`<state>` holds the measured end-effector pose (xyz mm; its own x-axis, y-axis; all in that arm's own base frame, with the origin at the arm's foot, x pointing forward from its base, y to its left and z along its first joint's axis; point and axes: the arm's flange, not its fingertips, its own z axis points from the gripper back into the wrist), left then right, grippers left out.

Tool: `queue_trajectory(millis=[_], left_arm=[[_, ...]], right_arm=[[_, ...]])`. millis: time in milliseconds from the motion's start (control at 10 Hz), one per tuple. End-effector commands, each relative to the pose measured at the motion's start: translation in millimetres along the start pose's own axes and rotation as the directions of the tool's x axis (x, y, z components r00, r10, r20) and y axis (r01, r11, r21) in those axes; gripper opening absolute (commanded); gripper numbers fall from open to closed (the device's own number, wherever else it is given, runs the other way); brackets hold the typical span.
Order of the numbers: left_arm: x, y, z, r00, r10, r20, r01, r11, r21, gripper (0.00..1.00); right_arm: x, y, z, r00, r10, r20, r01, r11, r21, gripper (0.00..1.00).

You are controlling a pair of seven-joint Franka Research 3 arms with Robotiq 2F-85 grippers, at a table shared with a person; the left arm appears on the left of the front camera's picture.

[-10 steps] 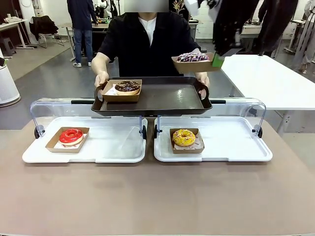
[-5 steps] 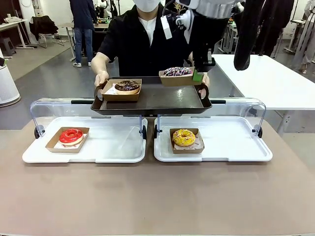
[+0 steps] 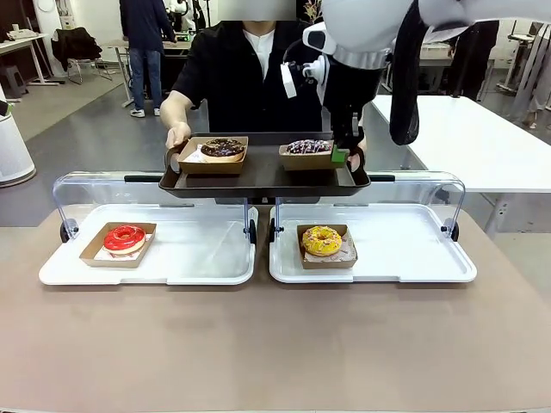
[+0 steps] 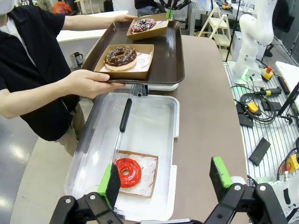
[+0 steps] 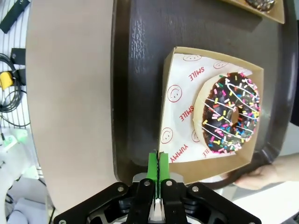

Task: Provide the desired donut to the person.
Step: Place the picked Paper togo box onto the Handle tray extended by the person.

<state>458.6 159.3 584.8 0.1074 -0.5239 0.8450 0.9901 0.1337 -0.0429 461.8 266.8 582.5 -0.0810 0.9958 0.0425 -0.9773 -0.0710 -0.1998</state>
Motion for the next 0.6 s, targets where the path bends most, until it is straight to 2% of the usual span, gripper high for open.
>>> queue_trajectory(millis=[0, 500], left_arm=[[0, -2, 0, 1.0, -0.003, 0.005, 0.003, 1.0, 0.001, 1.0], [0, -2, 0, 1.0, -0.003, 0.005, 0.003, 1.0, 0.001, 1.0]], right_arm=[[1, -9, -4, 0.999, -0.035, 0.016, 0.034, 0.999, 0.016, 0.01], [7, -28, -18, 0.998, -0.026, 0.061, 0.023, 0.998, 0.062, 0.01]])
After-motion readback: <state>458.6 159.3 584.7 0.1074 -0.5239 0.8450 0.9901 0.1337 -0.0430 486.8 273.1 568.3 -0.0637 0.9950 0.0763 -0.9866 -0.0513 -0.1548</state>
